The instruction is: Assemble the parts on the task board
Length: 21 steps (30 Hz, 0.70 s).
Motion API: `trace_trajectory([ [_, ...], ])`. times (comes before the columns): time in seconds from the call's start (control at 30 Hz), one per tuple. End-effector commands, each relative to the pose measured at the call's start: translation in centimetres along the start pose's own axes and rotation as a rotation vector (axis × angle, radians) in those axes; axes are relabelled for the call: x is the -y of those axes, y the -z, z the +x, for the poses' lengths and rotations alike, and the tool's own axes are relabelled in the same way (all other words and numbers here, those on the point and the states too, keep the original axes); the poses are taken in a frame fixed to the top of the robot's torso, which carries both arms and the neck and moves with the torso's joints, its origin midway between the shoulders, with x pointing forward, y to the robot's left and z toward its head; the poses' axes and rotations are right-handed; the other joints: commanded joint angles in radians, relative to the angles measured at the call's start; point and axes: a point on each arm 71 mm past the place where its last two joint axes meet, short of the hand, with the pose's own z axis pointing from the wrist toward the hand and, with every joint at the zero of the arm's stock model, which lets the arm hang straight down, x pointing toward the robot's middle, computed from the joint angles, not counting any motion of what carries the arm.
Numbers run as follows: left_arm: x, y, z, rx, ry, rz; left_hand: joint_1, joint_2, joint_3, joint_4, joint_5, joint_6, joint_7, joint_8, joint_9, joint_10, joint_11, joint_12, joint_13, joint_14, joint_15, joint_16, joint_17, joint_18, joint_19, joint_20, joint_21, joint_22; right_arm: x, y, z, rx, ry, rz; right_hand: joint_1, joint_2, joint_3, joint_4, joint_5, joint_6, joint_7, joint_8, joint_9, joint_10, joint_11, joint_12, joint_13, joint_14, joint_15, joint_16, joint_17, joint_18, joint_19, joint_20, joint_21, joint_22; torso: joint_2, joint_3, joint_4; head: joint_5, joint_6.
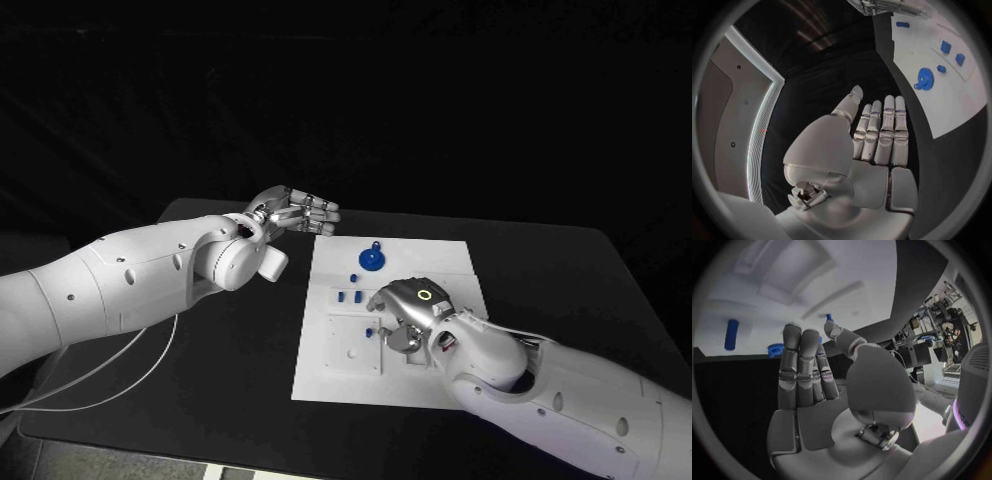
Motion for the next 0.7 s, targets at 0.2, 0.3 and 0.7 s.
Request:
trace_trajectory([
  [0.2,0.1,0.1,-0.1,-0.005,0.001,0.015,0.01,0.0,-0.006,0.001,-0.004,-0.008,-0.001,-0.002,-0.001,-0.007,0.0,-0.001,0.0,-0.006,-0.001,-0.003,0.0,0.0,0.008,0.003,-0.001,-0.004,3.5,0.3,-3.6,-0.039,0.01,0.102,-0.035,0.001,0.005,0.035,-0.017,0.002,-0.007,-0.004,0.0,0.043,-0.011,-0.001,0.001,0.01,-0.004,0.012,0.004,-0.015,0.037,-0.007,0.016,0.009,0.0,-0.0007,-0.0066,-0.018,0.02],
  [0.3,0.1,0.1,-0.1,-0.006,0.001,0.016,0.01,0.0,-0.006,0.0,-0.004,-0.007,-0.001,-0.002,-0.001,-0.005,0.0,-0.001,0.0,-0.005,-0.001,-0.003,0.0,0.0,0.009,0.002,-0.001,-0.004,5.2,0.5,-4.5,-0.048,0.038,0.144,-0.028,-0.005,-0.007,0.041,-0.017,-0.004,-0.008,-0.005,-0.001,0.044,-0.012,-0.001,0.001,0.012,-0.004,0.012,0.003,-0.014,0.039,-0.007,0.017,0.006,-0.001,-0.0007,-0.0079,-0.021,0.022],
  [0.7,0.2,0.0,0.2,-0.018,0.008,0.014,0.009,0.001,-0.005,0.0,-0.004,-0.008,-0.001,-0.002,-0.001,-0.006,0.0,-0.001,0.0,-0.004,-0.001,-0.003,0.0,-0.001,0.009,0.002,0.0,-0.006,9.7,0.6,-4.8,-0.087,0.001,0.229,-0.026,0.013,-0.156,0.074,-0.022,-0.018,0.0,-0.004,0.0,0.021,-0.008,0.0,0.002,0.02,0.0,0.021,0.005,-0.008,0.044,-0.003,0.05,-0.013,-0.001,-0.0005,-0.0068,-0.027,0.024],
])
